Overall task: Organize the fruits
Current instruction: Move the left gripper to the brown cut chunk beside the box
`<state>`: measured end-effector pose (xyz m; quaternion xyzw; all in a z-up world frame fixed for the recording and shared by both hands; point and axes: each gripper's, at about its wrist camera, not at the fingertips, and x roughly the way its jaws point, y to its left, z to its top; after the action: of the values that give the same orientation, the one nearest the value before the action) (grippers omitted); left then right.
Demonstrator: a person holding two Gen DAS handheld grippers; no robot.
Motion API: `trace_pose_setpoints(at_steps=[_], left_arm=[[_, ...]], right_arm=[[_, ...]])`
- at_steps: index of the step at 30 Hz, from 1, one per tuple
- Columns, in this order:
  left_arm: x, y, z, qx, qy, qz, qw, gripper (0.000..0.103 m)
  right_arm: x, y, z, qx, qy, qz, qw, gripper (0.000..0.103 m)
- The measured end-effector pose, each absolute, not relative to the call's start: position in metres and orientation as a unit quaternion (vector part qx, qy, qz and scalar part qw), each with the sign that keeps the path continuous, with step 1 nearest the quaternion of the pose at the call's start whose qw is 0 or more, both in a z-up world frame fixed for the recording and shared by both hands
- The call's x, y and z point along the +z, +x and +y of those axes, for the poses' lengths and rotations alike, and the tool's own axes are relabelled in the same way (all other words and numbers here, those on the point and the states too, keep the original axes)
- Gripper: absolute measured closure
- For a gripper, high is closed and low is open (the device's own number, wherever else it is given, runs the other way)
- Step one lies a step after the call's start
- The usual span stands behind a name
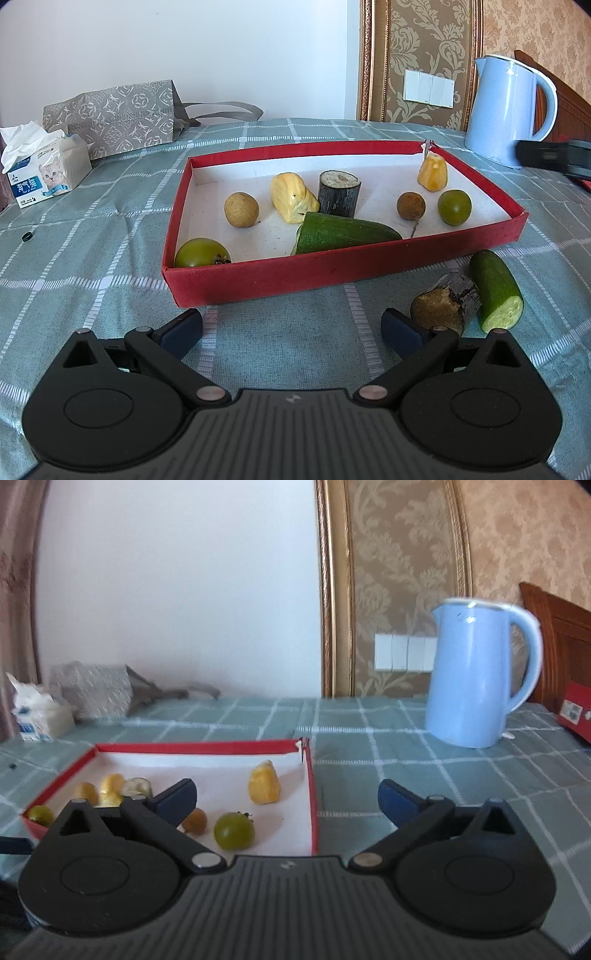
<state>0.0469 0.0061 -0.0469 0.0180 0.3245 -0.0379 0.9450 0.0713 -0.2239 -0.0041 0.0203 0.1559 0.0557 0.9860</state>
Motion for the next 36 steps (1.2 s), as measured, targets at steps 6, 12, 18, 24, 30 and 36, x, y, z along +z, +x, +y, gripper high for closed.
trace_pose_setpoints(at_steps=[6, 12, 18, 24, 30, 36], left_arm=[[-0.047, 0.047, 0.006, -0.038, 0.018, 0.324, 0.945, 0.0], [-0.047, 0.047, 0.006, -0.038, 0.018, 0.324, 0.945, 0.0], [-0.047, 0.047, 0.007, -0.038, 0.016, 0.324, 0.945, 0.0], [-0.043, 0.035, 0.014, -0.04, 0.006, 0.304, 0.952, 0.0], [-0.037, 0.018, 0.013, -0.07, 0.016, 0.273, 0.959, 0.0], [-0.028, 0.006, -0.002, -0.136, 0.034, 0.232, 0.963, 0.0]], right_arm=[[-0.023, 0.048, -0.228, 0.069, 0.01, 0.198, 0.978, 0.0], [-0.032, 0.032, -0.228, 0.075, 0.014, 0.206, 0.976, 0.0], [-0.042, 0.037, -0.228, 0.063, 0.011, 0.243, 0.968, 0.0], [-0.048, 0.041, -0.222, 0.077, 0.004, 0.263, 0.962, 0.0], [-0.049, 0.038, -0.215, 0.088, -0.011, 0.261, 0.961, 0.0], [-0.051, 0.045, -0.224, 0.082, 0.019, 0.278, 0.957, 0.0]])
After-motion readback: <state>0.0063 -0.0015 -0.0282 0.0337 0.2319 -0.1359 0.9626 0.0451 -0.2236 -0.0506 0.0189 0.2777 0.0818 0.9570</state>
